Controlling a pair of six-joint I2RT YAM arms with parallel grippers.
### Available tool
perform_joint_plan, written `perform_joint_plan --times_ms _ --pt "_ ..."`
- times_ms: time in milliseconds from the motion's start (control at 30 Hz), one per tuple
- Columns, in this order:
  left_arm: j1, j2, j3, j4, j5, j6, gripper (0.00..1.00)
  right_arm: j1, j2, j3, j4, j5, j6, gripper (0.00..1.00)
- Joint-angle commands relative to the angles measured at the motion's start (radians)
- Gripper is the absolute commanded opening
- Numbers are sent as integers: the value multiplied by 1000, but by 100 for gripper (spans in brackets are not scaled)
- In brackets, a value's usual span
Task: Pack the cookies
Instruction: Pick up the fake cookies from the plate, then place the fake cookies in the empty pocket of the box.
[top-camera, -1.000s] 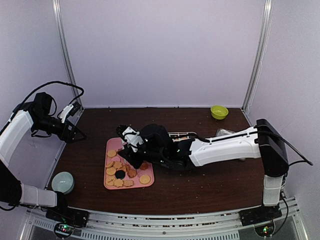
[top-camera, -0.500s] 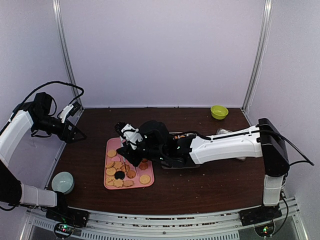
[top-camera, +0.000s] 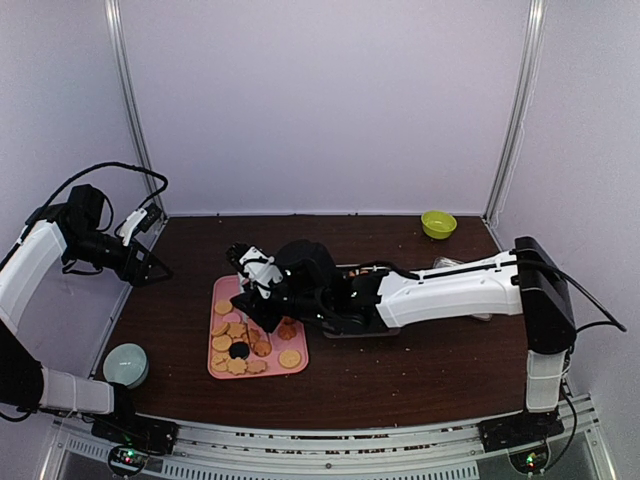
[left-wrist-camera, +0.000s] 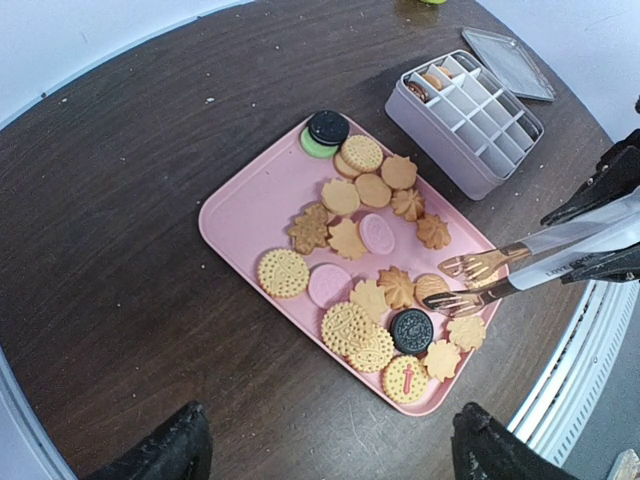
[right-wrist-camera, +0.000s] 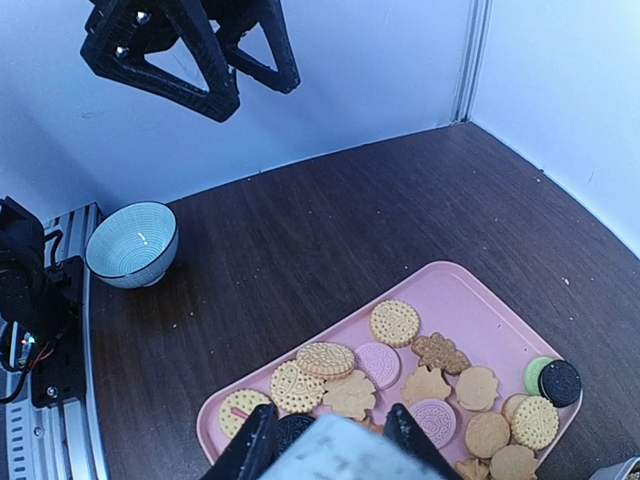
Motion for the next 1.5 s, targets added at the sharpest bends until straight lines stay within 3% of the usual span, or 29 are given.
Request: perform_joint_plan --times_ms 0,500,833,1033,1267,1467 --pt "7 -13 9 -15 22 16 86 -4 20 16 9 15 -18 36" --pt "7 -12 8 -15 25 18 86 -1 52 -1 49 22 -14 35" --pt "6 -15 9 -21 22 24 85 -3 -12 -9 30 40 -50 18" --pt "6 -16 7 -21 21 24 85 -29 -99 20 11 20 -59 15" --pt "7 -18 4 -23 16 24 85 -104 -227 -32 -18 52 -94 15" --pt "5 -15 4 -22 20 25 85 -272 -369 -161 -43 105 -110 16"
